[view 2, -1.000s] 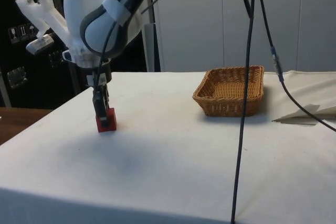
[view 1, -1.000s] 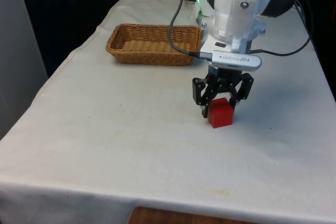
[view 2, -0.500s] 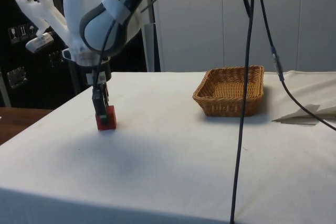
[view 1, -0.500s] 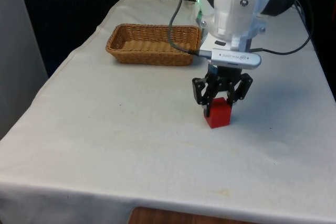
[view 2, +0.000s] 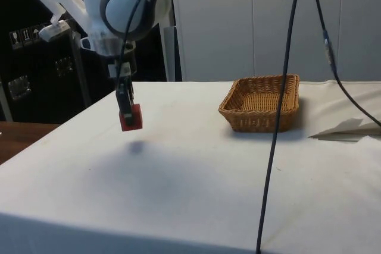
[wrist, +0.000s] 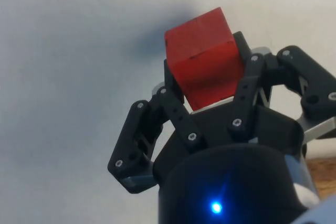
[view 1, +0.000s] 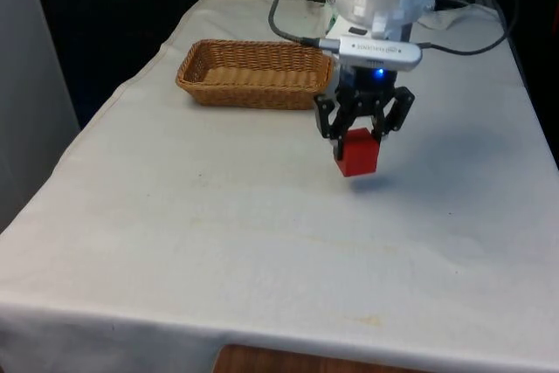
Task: Pick up the cube and place it into the basket.
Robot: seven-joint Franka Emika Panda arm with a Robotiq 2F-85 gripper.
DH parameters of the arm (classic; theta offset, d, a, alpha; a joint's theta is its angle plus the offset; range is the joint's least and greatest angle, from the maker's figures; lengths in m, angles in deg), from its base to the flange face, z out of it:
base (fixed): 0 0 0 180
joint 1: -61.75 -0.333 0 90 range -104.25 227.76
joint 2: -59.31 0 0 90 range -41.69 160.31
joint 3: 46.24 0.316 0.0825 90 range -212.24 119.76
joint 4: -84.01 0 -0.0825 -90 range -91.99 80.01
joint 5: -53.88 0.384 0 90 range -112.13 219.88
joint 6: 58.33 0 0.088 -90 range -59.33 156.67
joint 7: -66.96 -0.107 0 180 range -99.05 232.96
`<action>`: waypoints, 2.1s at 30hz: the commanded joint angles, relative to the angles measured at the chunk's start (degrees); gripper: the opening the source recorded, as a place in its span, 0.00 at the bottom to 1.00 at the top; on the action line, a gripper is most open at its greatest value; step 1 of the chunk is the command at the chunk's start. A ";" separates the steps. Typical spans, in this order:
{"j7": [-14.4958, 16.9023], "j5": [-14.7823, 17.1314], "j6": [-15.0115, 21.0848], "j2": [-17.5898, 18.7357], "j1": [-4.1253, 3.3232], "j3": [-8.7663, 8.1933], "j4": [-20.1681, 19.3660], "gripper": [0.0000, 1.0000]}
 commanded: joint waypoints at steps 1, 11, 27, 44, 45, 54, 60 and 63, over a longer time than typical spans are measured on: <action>-0.11 -0.52 0.23 -0.92 -0.29 -0.40 -0.97 0.03; 0.57 -1.32 0.17 -6.99 -0.11 -1.15 -7.39 0.03; 2.52 -1.55 0.63 -15.41 -0.11 -3.04 -16.21 0.03; 3.72 -2.01 1.89 -22.46 -0.06 -4.58 -24.35 0.03; 3.78 -2.01 1.95 -22.86 -0.06 -4.70 -24.75 0.03; 4.18 -2.46 2.06 -26.24 0.00 -5.44 -28.30 0.03; 4.70 -2.81 2.01 -28.99 0.06 -6.13 -31.11 0.03; 4.93 -3.04 2.06 -30.48 0.11 -6.59 -32.54 0.03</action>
